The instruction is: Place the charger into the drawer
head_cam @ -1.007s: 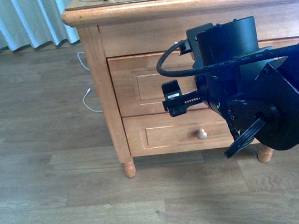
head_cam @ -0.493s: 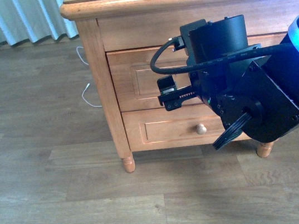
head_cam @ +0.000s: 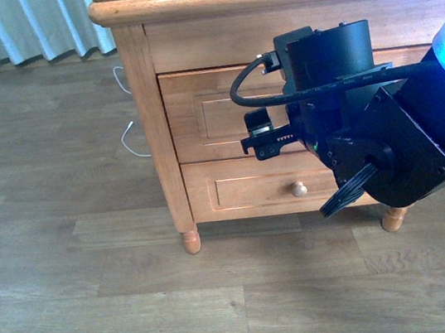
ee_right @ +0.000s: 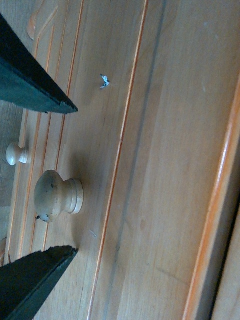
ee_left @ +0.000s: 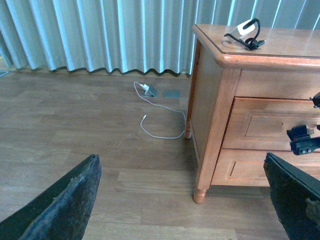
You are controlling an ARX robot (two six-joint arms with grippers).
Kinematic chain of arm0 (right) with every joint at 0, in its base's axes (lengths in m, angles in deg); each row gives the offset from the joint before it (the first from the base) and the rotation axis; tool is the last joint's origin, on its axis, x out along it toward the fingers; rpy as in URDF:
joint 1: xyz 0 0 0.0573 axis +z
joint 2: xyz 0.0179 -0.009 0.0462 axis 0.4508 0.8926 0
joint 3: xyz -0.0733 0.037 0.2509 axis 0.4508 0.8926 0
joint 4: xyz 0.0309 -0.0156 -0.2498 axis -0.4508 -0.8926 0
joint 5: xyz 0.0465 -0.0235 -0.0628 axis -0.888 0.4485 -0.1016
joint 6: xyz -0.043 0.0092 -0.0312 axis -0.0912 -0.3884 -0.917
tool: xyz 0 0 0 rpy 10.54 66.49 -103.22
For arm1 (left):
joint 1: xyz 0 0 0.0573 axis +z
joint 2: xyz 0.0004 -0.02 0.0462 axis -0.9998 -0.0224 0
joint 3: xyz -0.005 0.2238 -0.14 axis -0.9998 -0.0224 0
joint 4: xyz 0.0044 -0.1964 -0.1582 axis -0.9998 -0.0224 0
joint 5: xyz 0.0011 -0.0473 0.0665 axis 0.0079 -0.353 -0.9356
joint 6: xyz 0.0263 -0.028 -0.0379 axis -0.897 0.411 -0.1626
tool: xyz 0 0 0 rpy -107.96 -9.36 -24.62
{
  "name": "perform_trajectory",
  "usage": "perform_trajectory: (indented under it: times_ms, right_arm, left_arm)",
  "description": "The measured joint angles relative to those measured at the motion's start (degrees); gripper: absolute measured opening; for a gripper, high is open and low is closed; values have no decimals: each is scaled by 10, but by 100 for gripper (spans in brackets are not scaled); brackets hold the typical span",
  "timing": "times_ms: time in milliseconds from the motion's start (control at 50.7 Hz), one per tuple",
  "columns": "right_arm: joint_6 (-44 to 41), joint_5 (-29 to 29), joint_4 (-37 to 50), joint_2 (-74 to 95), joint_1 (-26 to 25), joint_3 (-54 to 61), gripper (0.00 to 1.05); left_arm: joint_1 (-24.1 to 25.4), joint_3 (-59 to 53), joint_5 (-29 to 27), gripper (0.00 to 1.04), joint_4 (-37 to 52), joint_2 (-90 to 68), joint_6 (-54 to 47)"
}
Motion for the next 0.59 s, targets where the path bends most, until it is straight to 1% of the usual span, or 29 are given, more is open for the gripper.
perform_trajectory:
  times_ms: [39, 118, 178, 217, 276, 316, 355, 434, 592]
  right_arm:
    - [-1, 0, 0, 0, 0, 0, 72]
    - [-4, 0, 0, 1, -1, -1, 58]
    - [-5, 0, 0, 3, -1, -2, 50]
    - [-6, -1, 0, 4, -1, -3, 43]
    - [-8, 3, 0, 6, -1, -3, 36]
    - [-10, 5, 0, 6, -3, -3, 30]
    - [-10, 2, 0, 6, -3, -3, 26]
    - [-10, 3, 0, 6, -3, -3, 23]
    - [-10, -2, -2, 6, -3, -1, 23]
  left_arm:
    - [0, 0, 0, 99, 0, 0, 0]
    - [0, 0, 0, 99, 0, 0, 0]
    - [0, 0, 0, 99, 0, 0, 0]
    - [0, 0, 0, 99, 0, 0, 0]
    - [0, 0, 0, 99, 0, 0, 0]
    - [0, 0, 0, 99, 0, 0, 0]
    - [0, 0, 0, 99, 0, 0, 0]
    - [0, 0, 0, 99, 0, 0, 0]
    - [0, 0, 0, 99, 0, 0, 0]
